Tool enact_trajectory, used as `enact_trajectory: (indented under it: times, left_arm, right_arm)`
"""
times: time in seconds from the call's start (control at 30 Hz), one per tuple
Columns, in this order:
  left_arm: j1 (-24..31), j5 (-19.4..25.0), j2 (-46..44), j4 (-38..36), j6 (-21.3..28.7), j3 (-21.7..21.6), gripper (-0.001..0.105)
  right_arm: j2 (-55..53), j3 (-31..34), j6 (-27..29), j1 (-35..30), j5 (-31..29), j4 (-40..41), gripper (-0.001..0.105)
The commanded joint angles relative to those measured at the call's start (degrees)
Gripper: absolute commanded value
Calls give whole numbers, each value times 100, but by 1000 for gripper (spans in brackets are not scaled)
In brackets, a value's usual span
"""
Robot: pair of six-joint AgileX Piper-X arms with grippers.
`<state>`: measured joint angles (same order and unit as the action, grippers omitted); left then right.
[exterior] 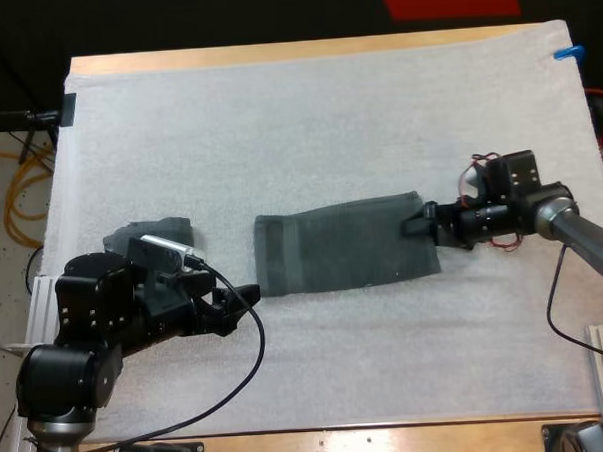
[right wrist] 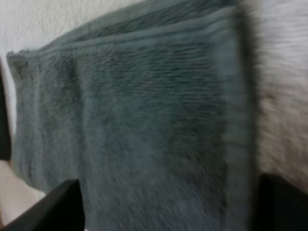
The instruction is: Pick towel from pile fold and stack
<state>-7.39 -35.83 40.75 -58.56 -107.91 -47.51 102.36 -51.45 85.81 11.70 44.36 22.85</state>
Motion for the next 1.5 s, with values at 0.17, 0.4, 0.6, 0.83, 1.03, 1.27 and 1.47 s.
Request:
enact_trajectory:
  times: [0.17,0.4,0.6,0.83,1.03,1.27,1.47]
  left_arm:
    - [-3,-171,-15,17,-117,-33,73]
    - [-3,-171,-15,17,-117,-33,73]
    - [-3,-171,-15,-31,-117,-33,73]
    - [-3,-171,-15,-69,-117,-33,73]
    - [-3,-171,-15,-69,-117,-33,73]
    - [-3,-171,-15,-69,-117,-33,73]
    - [-3,-171,-15,-69,-117,-33,73]
  right_arm:
    - [231,58,-162,327,29,207,70]
    - [231,12,-204,311,-366,329,27]
    - [-139,7,-71,311,-1004,515,1]
    - [-1145,7,1318,311,-3792,1675,1]
    - [-1765,7,2273,311,-5650,2172,1]
    - [-1986,7,2214,336,-5467,2291,1]
    - [-1969,7,1044,512,-4009,2190,1]
